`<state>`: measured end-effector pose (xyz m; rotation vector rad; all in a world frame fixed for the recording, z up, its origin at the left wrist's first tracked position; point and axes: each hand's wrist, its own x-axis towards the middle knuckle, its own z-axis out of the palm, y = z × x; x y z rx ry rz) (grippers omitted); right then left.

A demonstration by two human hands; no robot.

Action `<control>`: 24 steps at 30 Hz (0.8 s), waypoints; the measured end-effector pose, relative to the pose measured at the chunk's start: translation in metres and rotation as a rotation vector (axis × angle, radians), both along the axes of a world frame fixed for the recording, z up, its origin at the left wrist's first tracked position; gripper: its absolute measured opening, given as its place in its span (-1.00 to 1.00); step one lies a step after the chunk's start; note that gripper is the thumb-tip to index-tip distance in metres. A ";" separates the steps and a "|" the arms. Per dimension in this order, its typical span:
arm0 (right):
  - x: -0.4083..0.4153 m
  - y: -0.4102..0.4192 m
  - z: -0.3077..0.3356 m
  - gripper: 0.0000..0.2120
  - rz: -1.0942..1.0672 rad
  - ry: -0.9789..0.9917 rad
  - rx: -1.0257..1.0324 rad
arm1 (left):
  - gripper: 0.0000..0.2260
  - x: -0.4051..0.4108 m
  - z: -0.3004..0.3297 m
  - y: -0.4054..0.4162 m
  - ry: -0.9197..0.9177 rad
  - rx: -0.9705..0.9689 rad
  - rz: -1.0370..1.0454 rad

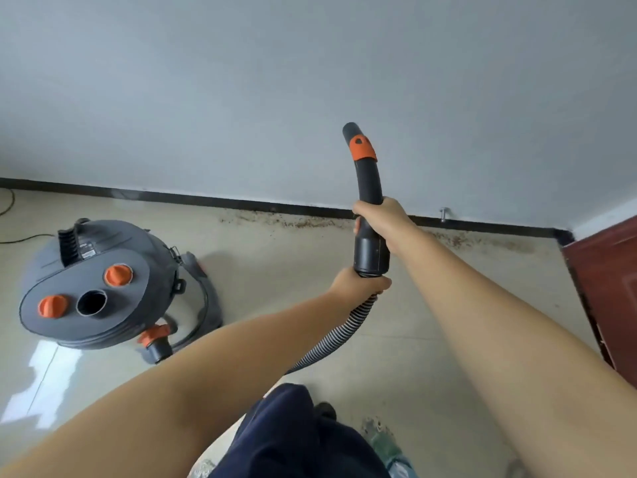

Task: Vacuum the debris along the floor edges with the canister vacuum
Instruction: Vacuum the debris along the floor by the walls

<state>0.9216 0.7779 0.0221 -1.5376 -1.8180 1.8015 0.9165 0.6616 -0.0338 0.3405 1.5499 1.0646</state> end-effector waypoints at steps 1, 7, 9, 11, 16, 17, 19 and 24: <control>-0.009 0.000 -0.002 -0.91 0.010 0.024 -0.015 | -0.85 -0.008 -0.002 -0.001 0.013 -0.001 0.016; -0.052 0.001 -0.023 -0.88 0.061 0.051 -0.106 | -0.87 -0.047 -0.019 -0.009 0.099 -0.062 0.077; -0.069 0.007 -0.032 -0.89 0.072 0.035 -0.098 | -0.87 -0.062 -0.025 -0.005 0.134 -0.076 0.081; -0.089 0.013 -0.042 -0.89 0.063 0.021 -0.092 | -0.86 -0.079 -0.032 0.001 0.174 -0.085 0.092; -0.157 0.035 -0.063 -0.88 0.038 -0.012 -0.122 | -0.85 -0.142 -0.047 0.021 0.210 -0.103 0.098; -0.172 0.038 -0.068 -0.88 0.028 -0.018 -0.132 | -0.85 -0.158 -0.050 0.023 0.211 -0.113 0.095; -0.198 0.041 -0.081 -0.89 0.013 -0.030 -0.160 | -0.86 -0.185 -0.060 0.026 0.205 -0.137 0.096; -0.244 0.048 -0.133 -0.91 0.040 -0.102 -0.246 | -0.85 -0.225 -0.105 0.031 0.152 -0.203 0.097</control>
